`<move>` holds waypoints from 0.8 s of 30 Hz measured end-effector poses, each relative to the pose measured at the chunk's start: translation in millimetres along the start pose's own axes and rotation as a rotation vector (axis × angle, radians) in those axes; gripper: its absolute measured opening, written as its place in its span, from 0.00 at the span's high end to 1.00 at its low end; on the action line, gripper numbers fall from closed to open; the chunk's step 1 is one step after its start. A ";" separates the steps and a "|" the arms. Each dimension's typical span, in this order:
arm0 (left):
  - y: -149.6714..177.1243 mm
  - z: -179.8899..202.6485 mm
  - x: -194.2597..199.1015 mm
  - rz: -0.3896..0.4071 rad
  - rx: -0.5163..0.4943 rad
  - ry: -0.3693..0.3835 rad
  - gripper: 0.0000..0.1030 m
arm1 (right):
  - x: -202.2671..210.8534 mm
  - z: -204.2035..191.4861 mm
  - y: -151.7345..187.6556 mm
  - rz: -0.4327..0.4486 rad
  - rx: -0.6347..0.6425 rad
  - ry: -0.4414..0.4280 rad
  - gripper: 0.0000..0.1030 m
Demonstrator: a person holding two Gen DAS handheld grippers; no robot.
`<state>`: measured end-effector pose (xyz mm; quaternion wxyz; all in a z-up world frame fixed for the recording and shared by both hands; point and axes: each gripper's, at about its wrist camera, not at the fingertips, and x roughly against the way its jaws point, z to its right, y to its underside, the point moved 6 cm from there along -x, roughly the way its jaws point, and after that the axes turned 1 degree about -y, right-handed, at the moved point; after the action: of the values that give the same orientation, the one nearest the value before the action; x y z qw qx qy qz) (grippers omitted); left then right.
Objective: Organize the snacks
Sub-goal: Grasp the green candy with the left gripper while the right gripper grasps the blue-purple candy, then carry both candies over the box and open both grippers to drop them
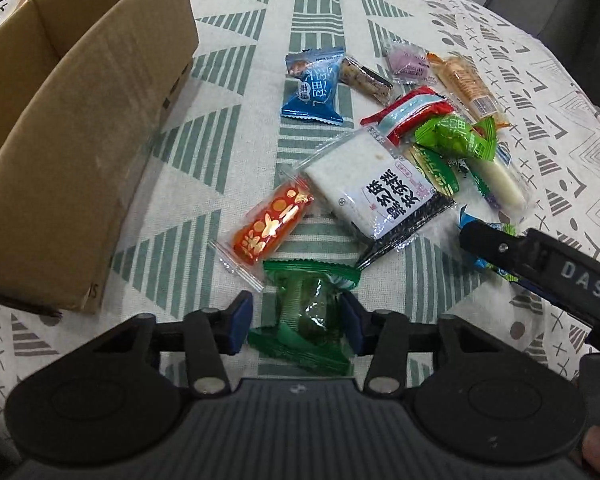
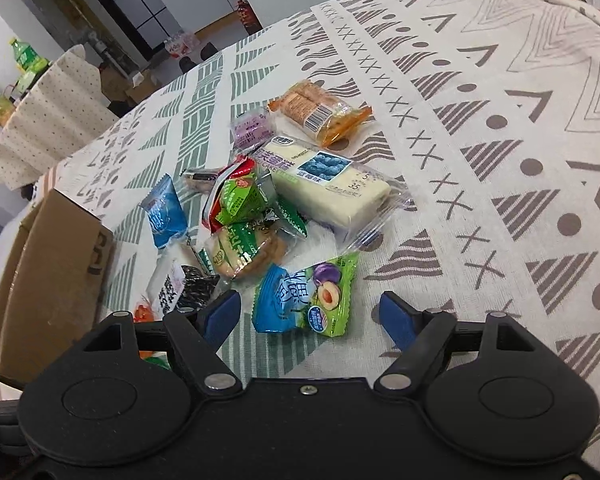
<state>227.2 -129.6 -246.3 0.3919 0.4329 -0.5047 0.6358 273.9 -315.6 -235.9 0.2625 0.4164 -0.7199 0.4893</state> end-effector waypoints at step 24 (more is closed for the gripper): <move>-12.7 -16.6 77.8 0.141 -0.016 0.183 0.73 | 76.9 -42.7 1.8 0.122 0.005 0.033 0.74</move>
<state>211.7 -106.2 -170.8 0.3940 0.3333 -0.5010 0.6948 231.5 -302.2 -160.0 0.2430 0.3644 -0.7383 0.5130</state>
